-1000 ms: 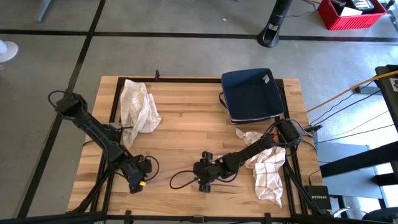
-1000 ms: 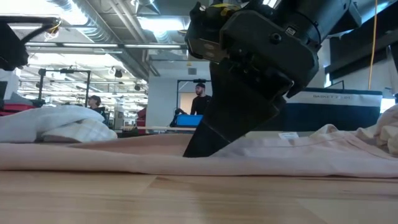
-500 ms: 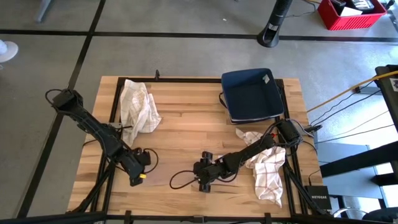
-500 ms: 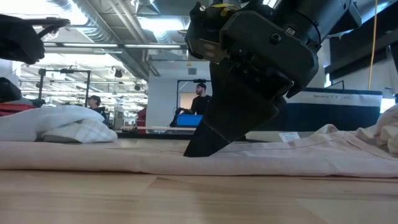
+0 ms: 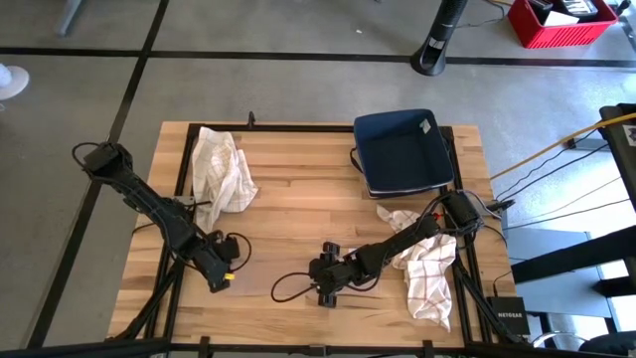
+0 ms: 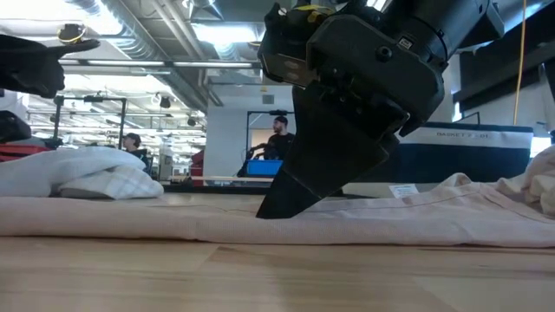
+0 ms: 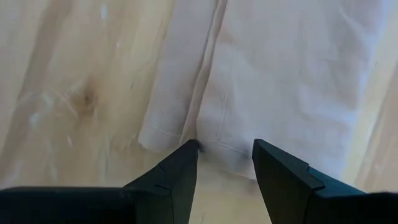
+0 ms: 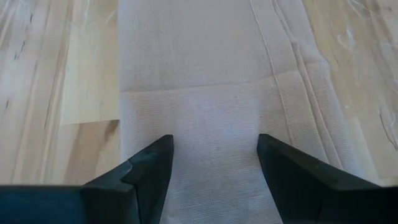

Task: Fold towel
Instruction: Fold the pink towel

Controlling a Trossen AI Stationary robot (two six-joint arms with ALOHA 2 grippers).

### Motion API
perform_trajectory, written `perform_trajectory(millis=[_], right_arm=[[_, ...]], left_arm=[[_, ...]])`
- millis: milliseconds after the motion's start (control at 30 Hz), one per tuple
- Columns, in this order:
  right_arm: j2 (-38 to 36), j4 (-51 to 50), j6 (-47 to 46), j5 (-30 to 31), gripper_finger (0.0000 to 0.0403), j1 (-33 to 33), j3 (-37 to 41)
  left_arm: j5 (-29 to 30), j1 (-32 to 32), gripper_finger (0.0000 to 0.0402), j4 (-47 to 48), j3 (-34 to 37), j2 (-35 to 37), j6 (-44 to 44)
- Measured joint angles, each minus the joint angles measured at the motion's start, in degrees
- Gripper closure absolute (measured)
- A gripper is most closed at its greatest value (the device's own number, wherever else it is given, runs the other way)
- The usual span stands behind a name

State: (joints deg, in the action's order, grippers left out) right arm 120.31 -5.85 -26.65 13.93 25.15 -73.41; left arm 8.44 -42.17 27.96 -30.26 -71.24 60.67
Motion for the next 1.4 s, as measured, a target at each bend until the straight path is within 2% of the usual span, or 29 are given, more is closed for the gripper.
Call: perform_trajectory(millis=[167, 600, 900, 1167, 1400], right_arm=[[0.0, 0.0, -0.02, 0.0, 0.0166, 0.0, 0.0], [0.0, 0.02, -0.05, -0.02, 0.0166, 0.0, 0.0], [0.0, 0.02, -0.05, -0.02, 0.0166, 0.02, 0.0], [0.0, 0.0, -0.07, -0.02, 0.0166, 0.02, 0.0], [0.0, 0.02, -0.07, -0.02, 0.0166, 0.02, 0.0]], left_arm=[[2.29, -0.04, 0.0254, 0.16, 0.0, 0.0, -0.86], [2.33, -1.34, 0.0254, 1.0, 0.15, -0.02, 0.54], [2.24, -1.36, 0.0254, -7.0, 3.58, -0.15, 2.28], [-4.49, -1.36, 0.0254, -10.51, 3.58, 0.0, 2.11], [-4.84, -1.36, 0.0254, -16.03, 3.58, 0.02, 1.64]])
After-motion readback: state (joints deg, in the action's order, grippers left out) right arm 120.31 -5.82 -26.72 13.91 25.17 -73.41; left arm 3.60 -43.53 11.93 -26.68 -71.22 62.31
